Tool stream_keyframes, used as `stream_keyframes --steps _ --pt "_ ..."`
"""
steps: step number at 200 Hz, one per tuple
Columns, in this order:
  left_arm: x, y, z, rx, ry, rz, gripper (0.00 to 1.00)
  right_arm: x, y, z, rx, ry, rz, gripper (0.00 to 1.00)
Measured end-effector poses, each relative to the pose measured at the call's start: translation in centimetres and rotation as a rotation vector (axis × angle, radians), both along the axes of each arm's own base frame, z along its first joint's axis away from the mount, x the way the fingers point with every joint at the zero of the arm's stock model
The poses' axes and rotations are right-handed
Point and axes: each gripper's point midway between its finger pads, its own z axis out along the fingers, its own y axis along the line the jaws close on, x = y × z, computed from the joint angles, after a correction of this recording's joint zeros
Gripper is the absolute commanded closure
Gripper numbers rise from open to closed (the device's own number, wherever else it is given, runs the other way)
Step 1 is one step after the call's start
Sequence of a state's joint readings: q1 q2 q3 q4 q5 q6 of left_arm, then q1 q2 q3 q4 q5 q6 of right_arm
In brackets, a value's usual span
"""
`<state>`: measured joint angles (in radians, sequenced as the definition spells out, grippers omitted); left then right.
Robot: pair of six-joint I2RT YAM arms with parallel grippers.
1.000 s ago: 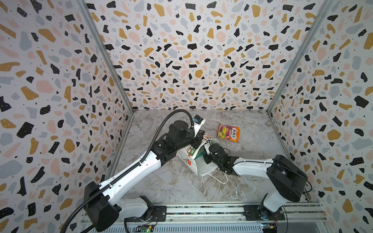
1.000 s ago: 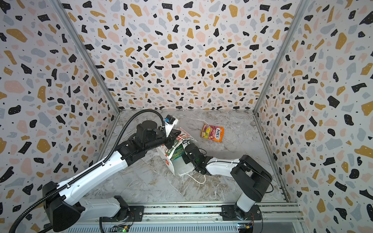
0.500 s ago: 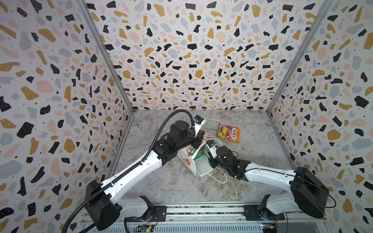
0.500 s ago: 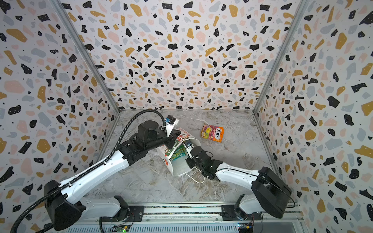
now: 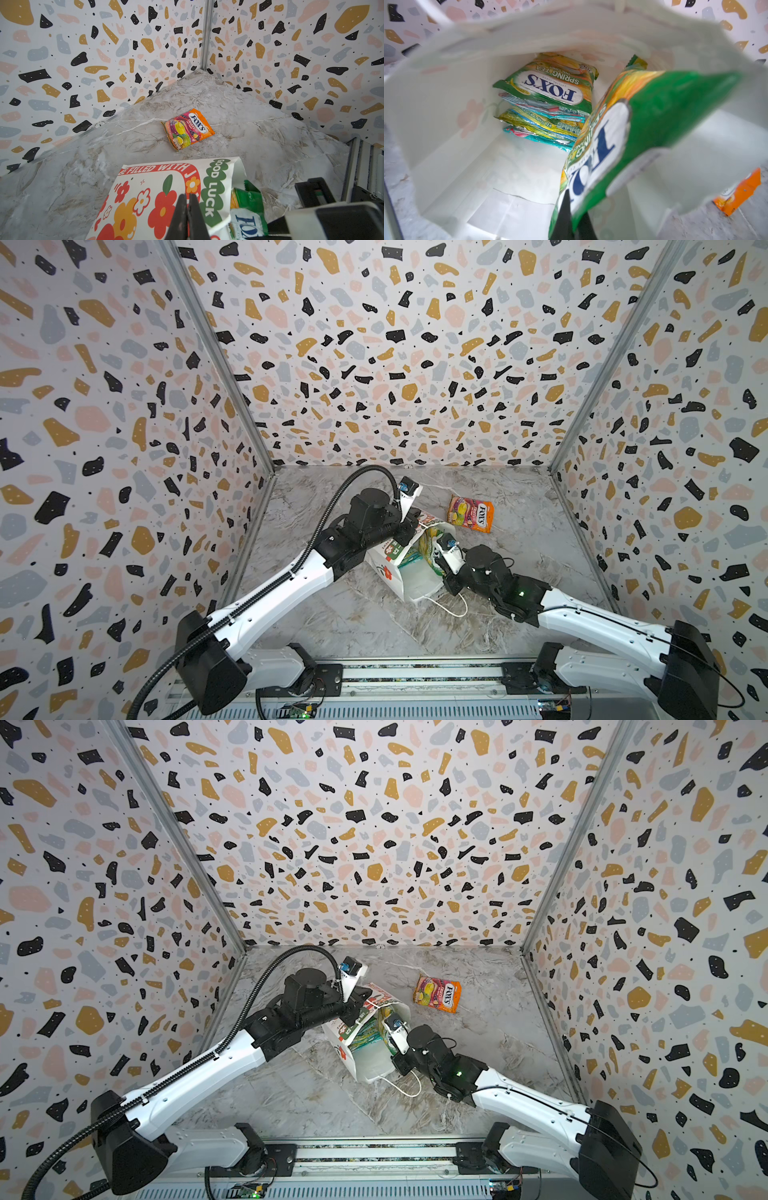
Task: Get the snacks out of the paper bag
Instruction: 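Lift the green FOX'S packet out of the bag with the right gripper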
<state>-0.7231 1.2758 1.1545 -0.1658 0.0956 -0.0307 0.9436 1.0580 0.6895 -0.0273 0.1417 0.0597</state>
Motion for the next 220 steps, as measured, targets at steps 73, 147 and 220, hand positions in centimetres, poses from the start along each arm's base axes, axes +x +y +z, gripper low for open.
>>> stream_keyframes --steps 73,147,220 --pt "0.0 -0.3 -0.2 -0.001 0.009 -0.001 1.00 -2.0 -0.7 5.3 0.049 -0.060 0.057 1.00" --pt "0.0 -0.4 -0.3 0.001 0.010 -0.005 1.00 -2.9 -2.7 9.0 0.078 -0.131 0.049 1.00" --pt "-0.2 -0.5 -0.3 0.002 0.012 -0.010 1.00 -3.8 -4.8 13.5 0.154 -0.222 0.029 1.00"
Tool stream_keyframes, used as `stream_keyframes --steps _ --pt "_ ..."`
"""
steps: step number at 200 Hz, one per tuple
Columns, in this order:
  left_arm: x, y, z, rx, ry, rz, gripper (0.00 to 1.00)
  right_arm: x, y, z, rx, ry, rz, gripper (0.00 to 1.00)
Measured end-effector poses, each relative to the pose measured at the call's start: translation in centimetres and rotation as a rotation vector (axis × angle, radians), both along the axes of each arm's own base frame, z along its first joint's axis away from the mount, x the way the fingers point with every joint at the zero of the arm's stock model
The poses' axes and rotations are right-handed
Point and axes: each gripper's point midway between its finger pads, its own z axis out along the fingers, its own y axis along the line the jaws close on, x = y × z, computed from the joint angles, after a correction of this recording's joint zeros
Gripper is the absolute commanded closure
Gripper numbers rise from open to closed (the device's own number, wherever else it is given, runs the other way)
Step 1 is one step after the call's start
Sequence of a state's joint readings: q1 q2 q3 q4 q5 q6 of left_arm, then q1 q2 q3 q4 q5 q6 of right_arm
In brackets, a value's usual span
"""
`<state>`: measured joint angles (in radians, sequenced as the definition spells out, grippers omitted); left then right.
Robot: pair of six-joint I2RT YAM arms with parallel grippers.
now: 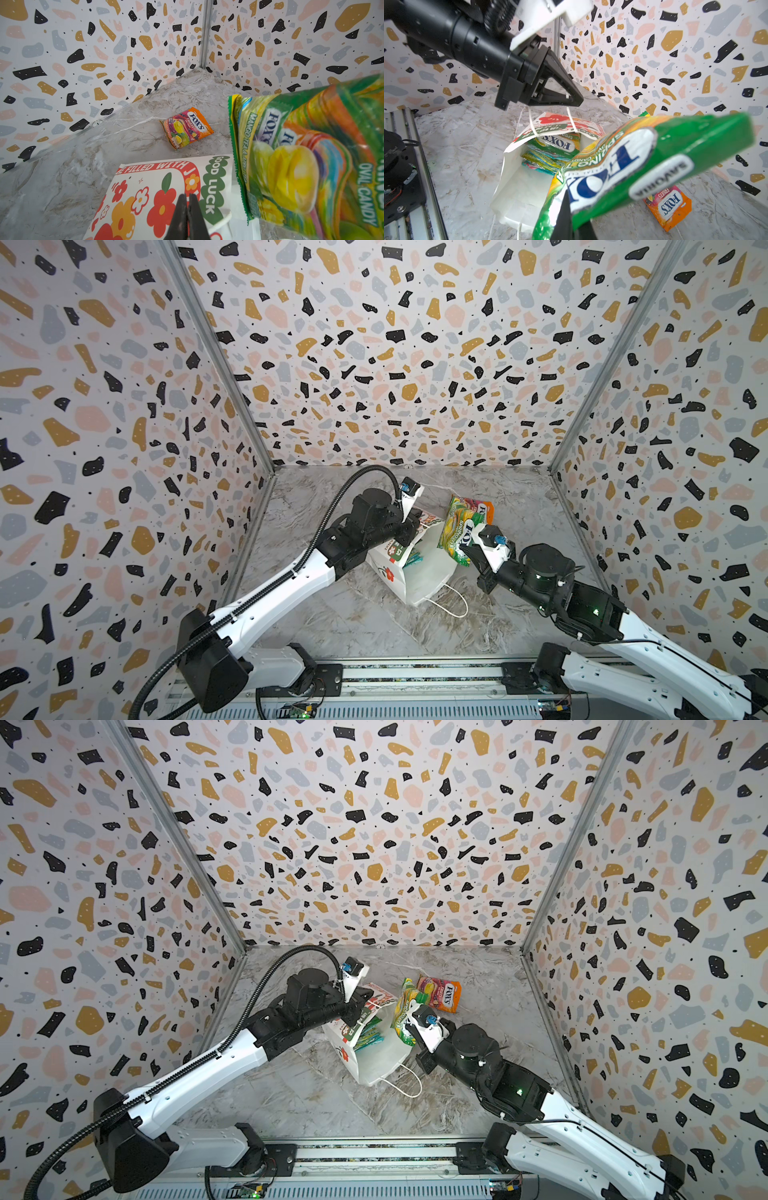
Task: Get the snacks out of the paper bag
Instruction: 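Lift the green FOX'S packet out of the bag with the right gripper, then lower the green packet beside the orange packet and open the right gripper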
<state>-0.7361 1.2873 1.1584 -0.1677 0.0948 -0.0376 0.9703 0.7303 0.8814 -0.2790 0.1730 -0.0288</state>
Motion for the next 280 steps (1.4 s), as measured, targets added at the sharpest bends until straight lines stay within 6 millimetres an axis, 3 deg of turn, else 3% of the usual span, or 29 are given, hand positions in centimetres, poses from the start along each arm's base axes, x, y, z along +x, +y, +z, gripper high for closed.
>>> stream_keyframes --steps 40,78,134,160,184,231,280 --pt "-0.1 0.1 -0.3 0.010 0.011 0.000 1.00 0.5 -1.5 1.4 0.025 -0.035 -0.073 1.00" --pt "-0.2 0.1 -0.4 0.012 0.013 -0.002 1.00 3.0 -3.8 0.8 -0.006 -0.034 -0.249 1.00" --pt "-0.3 0.0 -0.5 0.014 0.015 -0.006 1.00 8.9 -11.2 -1.0 -0.003 0.057 -0.555 1.00" --pt "-0.3 0.0 -0.5 0.014 0.015 -0.006 1.00 11.3 -13.8 -2.9 0.011 0.130 -0.616 1.00" --pt "-0.3 0.0 -0.5 0.014 0.015 -0.006 1.00 13.4 -15.3 -6.0 0.020 0.219 -0.643 1.00" --pt "-0.3 -0.1 -0.5 0.014 0.015 -0.007 1.00 16.6 -15.9 -11.9 0.039 0.371 -0.631 1.00" --pt "-0.3 0.0 -0.5 0.017 0.016 -0.004 1.00 19.3 -16.2 -14.8 0.074 0.429 -0.596 1.00"
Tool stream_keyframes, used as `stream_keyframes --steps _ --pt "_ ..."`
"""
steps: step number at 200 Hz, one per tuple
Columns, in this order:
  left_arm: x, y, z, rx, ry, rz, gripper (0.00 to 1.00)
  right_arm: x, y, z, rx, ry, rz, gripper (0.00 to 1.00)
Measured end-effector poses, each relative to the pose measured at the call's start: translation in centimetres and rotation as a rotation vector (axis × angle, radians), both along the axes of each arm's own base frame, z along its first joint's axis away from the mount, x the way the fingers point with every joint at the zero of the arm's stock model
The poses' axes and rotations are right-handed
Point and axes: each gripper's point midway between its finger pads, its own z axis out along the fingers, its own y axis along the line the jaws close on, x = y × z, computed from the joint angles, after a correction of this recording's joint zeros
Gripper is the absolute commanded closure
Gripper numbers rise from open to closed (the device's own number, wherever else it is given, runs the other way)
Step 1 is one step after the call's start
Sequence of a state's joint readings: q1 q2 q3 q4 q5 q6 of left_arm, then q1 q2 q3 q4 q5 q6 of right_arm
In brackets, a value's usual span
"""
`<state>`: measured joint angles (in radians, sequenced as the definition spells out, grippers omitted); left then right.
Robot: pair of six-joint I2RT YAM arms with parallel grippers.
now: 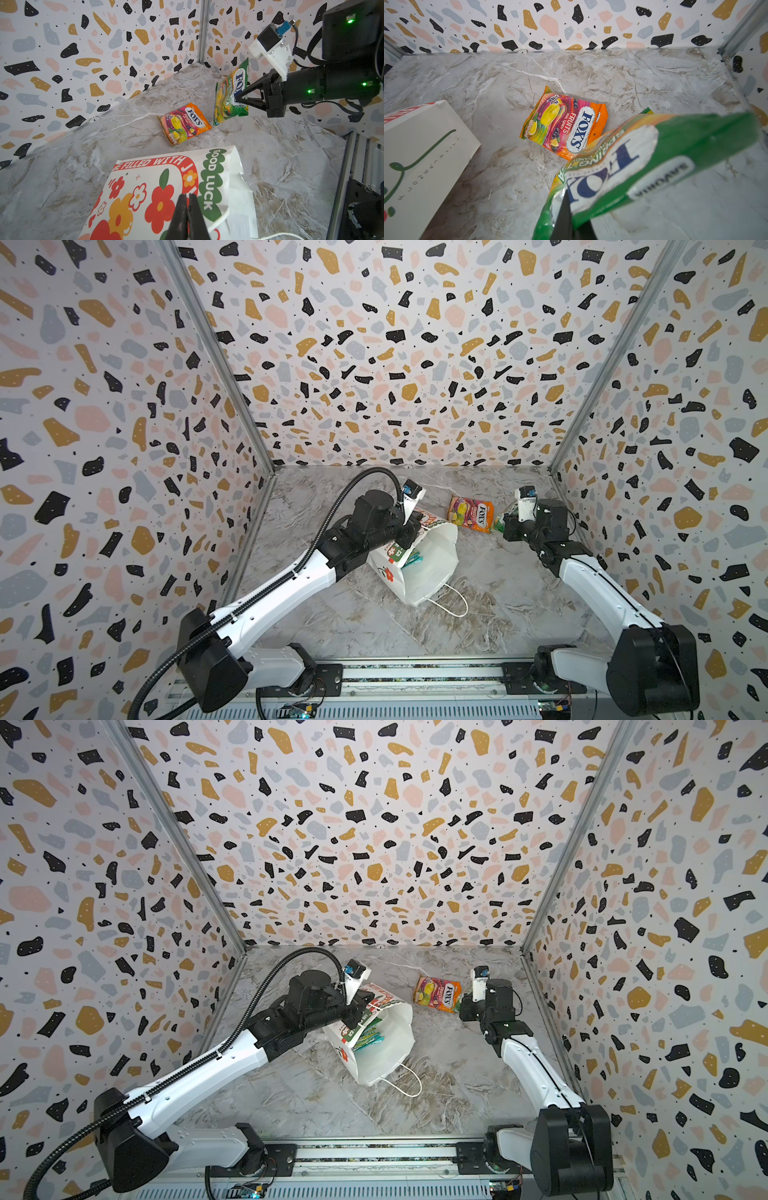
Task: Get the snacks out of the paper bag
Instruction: 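Lower the green packet beside the orange packet and open the right gripper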
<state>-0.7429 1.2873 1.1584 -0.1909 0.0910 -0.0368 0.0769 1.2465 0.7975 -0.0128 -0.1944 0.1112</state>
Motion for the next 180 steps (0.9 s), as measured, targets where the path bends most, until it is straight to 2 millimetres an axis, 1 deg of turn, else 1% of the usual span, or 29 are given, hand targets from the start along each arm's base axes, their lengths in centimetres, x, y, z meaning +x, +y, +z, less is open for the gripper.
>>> stream_keyframes --steps 39,77,96,120,139,156,180 --pt "0.0 0.0 -0.2 0.004 0.004 0.000 1.00 1.9 -1.2 -2.6 0.055 0.038 0.017 1.00" --pt "0.1 -0.1 -0.5 0.011 0.010 0.002 1.00 3.1 -3.0 -5.5 0.119 0.083 0.017 1.00" --pt "0.2 -0.1 -0.6 0.013 0.012 0.002 1.00 3.6 -4.0 -5.7 0.126 0.074 -0.002 1.00" --pt "0.2 -0.2 -0.7 0.014 0.014 0.000 1.00 3.7 -5.0 -5.7 0.118 0.069 -0.028 1.00" --pt "0.1 -0.3 -0.7 0.015 0.014 -0.002 1.00 3.8 -5.6 -6.0 0.106 0.075 -0.050 1.00" --pt "0.1 -0.3 -0.7 0.015 0.014 -0.002 1.00 3.8 -6.3 -6.7 0.085 0.089 -0.074 1.00" --pt "0.1 -0.3 -0.8 0.017 0.016 -0.003 1.00 3.7 -7.3 -8.3 0.052 0.129 -0.111 0.98"
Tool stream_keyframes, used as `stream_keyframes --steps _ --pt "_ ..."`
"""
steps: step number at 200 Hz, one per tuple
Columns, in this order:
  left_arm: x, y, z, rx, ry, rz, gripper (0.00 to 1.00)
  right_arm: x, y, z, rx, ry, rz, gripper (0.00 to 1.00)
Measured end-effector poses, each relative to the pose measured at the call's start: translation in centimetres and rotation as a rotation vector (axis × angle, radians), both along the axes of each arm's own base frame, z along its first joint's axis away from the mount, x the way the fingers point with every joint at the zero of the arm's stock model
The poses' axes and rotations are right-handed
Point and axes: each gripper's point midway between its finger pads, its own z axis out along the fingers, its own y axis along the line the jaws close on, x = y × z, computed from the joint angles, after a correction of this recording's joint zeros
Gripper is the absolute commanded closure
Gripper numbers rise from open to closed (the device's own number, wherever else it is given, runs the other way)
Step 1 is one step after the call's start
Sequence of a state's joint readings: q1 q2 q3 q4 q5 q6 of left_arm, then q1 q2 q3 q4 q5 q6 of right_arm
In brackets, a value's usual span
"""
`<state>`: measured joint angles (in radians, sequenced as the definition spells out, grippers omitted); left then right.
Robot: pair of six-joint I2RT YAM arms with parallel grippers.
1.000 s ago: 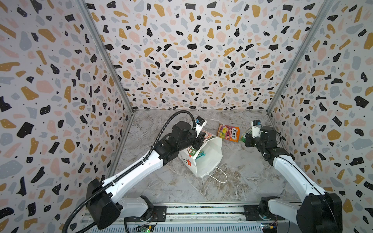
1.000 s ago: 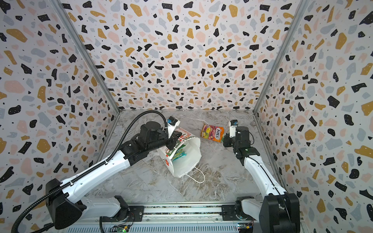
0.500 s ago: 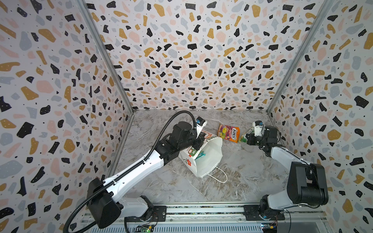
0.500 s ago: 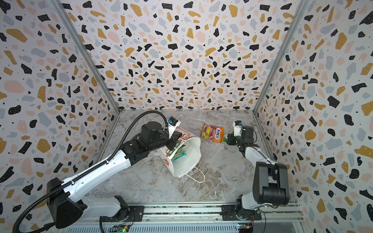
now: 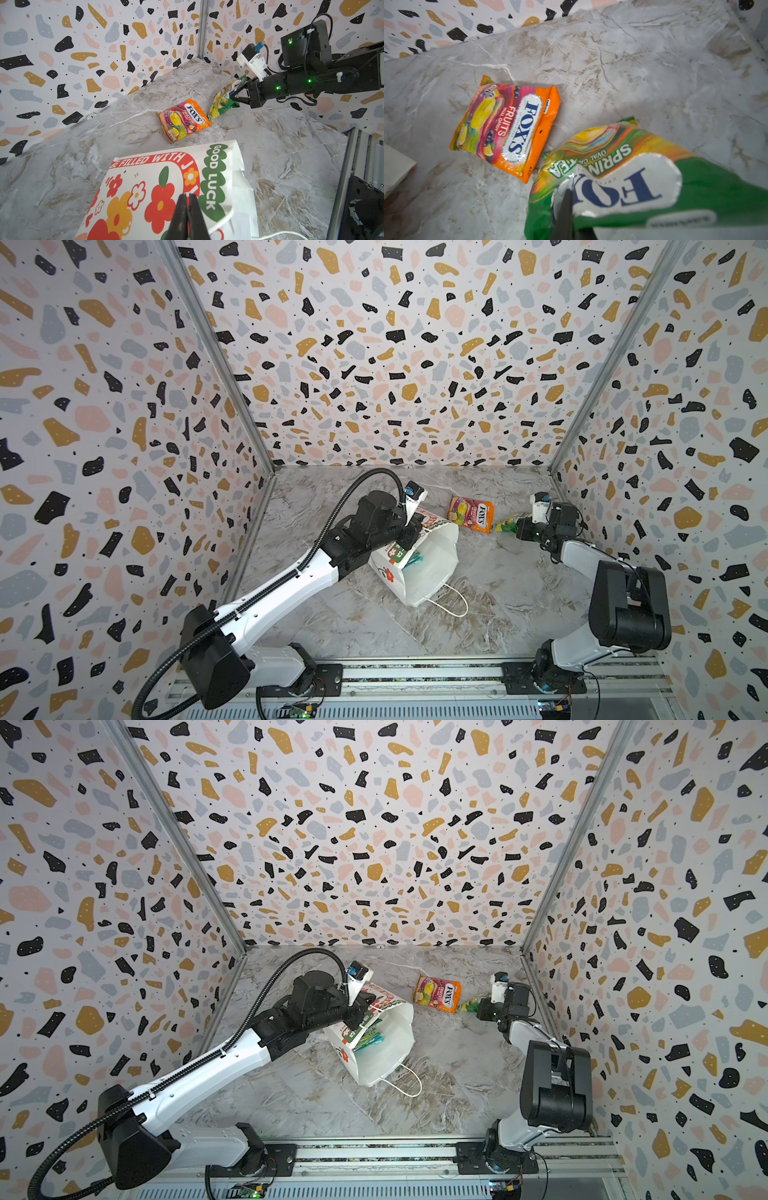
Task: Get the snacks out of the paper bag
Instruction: 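Lower the green packet beside the orange packet and open the right gripper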
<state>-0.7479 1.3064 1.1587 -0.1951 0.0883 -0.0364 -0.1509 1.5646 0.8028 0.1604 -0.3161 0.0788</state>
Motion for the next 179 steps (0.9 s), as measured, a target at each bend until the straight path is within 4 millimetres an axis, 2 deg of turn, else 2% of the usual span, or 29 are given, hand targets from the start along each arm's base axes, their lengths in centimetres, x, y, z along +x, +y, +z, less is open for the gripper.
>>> stream_keyframes --steps 28,63,86,139,179 --pt "0.1 -0.1 -0.4 0.006 0.007 -0.001 1.00 -0.4 -0.8 -1.8 -0.024 0.057 -0.029 0.91" --pt "0.1 -0.1 -0.4 0.007 0.007 -0.001 1.00 -0.1 -1.2 -3.0 -0.034 0.095 -0.039 0.86" --pt "0.0 -0.2 -0.4 0.008 0.007 -0.004 1.00 0.5 -1.5 -3.1 -0.036 0.097 -0.040 0.78" --pt "-0.1 -0.3 -0.4 0.009 0.008 -0.006 1.00 0.3 -2.1 -3.3 -0.054 0.112 -0.072 0.51" --pt "-0.1 -0.3 -0.3 0.010 0.006 -0.006 1.00 -0.1 -2.9 -2.7 -0.067 0.111 -0.132 0.43"
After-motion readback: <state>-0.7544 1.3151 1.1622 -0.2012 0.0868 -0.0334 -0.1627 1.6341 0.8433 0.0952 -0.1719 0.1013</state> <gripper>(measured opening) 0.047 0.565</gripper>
